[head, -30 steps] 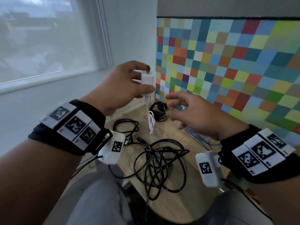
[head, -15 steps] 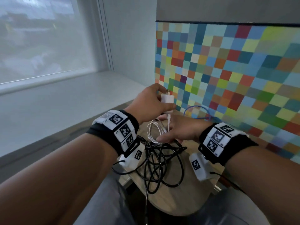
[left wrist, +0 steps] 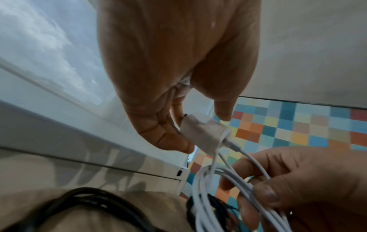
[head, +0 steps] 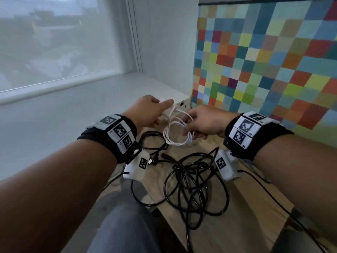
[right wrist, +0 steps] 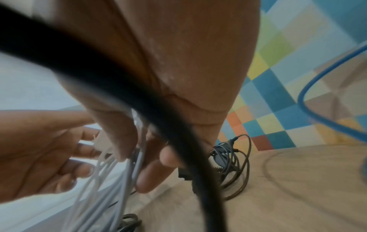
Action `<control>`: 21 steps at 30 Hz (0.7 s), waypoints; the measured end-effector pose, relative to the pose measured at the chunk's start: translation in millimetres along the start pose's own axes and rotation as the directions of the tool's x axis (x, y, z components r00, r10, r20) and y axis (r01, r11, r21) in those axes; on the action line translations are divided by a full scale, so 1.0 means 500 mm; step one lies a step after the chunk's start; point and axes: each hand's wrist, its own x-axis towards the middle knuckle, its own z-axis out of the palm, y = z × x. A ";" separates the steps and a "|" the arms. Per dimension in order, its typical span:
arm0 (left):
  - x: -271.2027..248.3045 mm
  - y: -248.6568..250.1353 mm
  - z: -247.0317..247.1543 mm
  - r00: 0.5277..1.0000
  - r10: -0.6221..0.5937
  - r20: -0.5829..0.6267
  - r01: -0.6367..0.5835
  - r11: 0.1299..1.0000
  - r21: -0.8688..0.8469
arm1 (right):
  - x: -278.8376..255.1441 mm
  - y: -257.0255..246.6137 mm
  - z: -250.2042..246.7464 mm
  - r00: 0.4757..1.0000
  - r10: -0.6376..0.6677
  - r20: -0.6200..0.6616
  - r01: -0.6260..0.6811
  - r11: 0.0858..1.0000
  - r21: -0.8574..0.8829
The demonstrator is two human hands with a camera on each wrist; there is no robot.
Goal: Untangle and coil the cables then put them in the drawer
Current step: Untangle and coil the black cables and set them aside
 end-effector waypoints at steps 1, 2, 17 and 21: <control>0.006 -0.014 -0.008 1.000 -0.013 0.003 0.013 1.000 0.025 | 0.015 -0.002 0.005 1.000 0.002 0.024 -0.002 1.000 -0.014; 0.012 -0.029 -0.015 1.000 -0.023 0.001 0.023 0.998 0.058 | 0.029 -0.003 0.011 0.999 0.005 0.035 -0.004 1.000 -0.027; 0.040 -0.115 -0.028 0.995 -0.099 0.027 0.065 0.810 0.583 | 0.025 0.010 0.011 0.996 0.061 -0.069 -0.059 0.998 0.023; -0.002 -0.090 -0.053 1.000 -0.011 0.000 0.009 0.821 0.570 | -0.076 -0.009 -0.040 0.984 -0.005 -0.178 0.021 0.996 0.091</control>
